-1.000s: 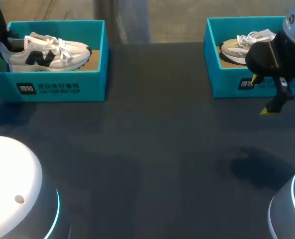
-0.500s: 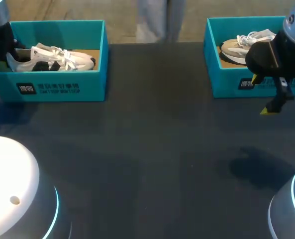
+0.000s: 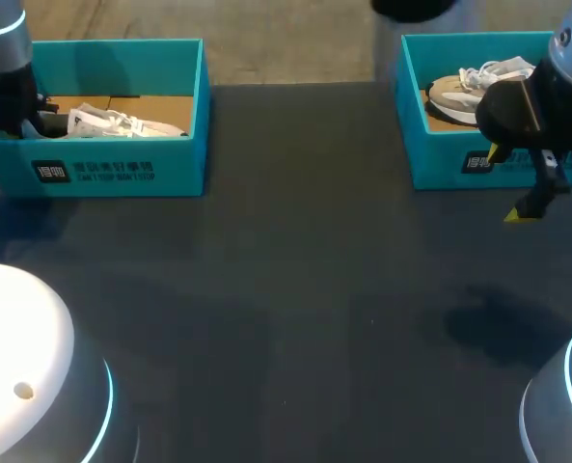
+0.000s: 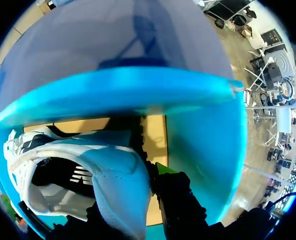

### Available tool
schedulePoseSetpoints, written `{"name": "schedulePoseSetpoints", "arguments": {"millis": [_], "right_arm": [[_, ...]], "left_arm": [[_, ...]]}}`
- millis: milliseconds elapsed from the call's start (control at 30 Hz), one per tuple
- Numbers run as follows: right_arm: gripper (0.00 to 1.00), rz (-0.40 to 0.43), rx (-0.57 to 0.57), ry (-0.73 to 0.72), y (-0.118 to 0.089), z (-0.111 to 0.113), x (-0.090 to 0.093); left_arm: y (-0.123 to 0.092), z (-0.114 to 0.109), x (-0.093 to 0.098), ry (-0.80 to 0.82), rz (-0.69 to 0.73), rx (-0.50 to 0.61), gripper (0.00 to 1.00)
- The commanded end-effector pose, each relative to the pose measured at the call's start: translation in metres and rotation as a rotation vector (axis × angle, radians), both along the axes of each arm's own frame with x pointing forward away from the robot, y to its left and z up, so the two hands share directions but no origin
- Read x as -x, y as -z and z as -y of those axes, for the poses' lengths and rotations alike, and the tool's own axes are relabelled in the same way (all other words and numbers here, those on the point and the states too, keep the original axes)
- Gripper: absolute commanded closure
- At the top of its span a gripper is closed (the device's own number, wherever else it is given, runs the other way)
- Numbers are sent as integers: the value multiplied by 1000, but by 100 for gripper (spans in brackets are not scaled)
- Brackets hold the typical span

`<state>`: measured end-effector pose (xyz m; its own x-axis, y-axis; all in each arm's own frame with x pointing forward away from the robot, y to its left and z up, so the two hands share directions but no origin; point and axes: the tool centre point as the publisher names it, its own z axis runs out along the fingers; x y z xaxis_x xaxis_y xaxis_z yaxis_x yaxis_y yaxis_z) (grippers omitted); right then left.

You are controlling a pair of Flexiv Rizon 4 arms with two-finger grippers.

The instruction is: Take the shoe out of the shoebox, open the shoe tongue, remove and reinsert the insole, then place the shoe into the shoebox

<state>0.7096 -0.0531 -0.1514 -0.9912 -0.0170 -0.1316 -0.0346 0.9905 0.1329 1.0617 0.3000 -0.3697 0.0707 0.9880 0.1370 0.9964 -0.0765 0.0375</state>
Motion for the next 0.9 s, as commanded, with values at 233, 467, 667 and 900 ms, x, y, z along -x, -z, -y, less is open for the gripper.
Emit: {"name": "schedulePoseSetpoints", "arguments": {"millis": [233, 467, 667, 900], "right_arm": [[0, -4, 3, 1, 0, -2, -2], [0, -4, 3, 1, 0, -2, -2], [0, -4, 3, 1, 0, -2, -2], [0, -4, 3, 1, 0, -2, -2]], "left_arm": [[17, 2, -7, -8, -17, -15, 100], [27, 7, -5, -4, -44, -39, 100], [27, 7, -2, 5, -56, -51, 63], [3, 8, -3, -1, -57, -1, 0]]}}
